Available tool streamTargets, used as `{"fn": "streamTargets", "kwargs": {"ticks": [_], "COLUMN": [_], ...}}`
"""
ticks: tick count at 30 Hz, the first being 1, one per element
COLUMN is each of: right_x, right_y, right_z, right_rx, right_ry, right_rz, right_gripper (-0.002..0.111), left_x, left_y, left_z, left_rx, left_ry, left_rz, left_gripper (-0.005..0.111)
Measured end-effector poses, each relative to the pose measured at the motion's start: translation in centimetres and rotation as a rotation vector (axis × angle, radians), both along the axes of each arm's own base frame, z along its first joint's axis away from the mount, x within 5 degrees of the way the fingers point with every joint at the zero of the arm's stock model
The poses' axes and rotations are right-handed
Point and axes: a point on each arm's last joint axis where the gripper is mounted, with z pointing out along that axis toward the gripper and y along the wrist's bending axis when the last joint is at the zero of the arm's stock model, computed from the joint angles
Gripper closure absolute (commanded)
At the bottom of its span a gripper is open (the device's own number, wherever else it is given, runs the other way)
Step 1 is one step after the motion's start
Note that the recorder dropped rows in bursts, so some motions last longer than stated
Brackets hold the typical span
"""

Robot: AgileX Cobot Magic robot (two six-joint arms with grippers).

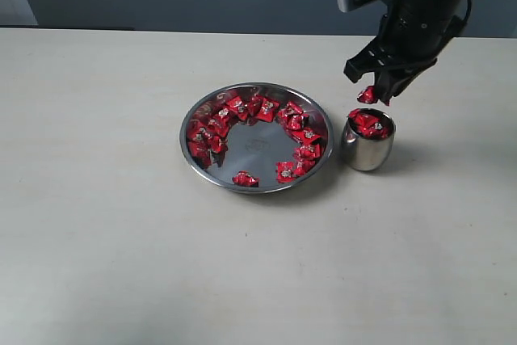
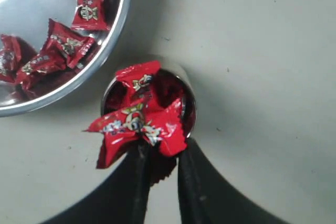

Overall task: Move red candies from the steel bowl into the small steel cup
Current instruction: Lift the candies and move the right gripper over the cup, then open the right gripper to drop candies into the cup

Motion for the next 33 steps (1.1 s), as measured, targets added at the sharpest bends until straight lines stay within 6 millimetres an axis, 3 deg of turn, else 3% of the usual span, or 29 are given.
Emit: {"fn": "streamTargets", "kwargs": {"ticks": [33], "right_x": [0.7], "right_y": [0.1], "right_z": [-3.2], "right_rx": [-0.043], "right_ry": [0.084], "right_rz": [0.001], "right_gripper": [0.109], "left_x": [0.0], "left_y": [0.0], "left_z": [0.0], "left_rx": [0.0], "left_ry": [0.0], "left_rz": [0.0], "left_gripper": [0.106]}}
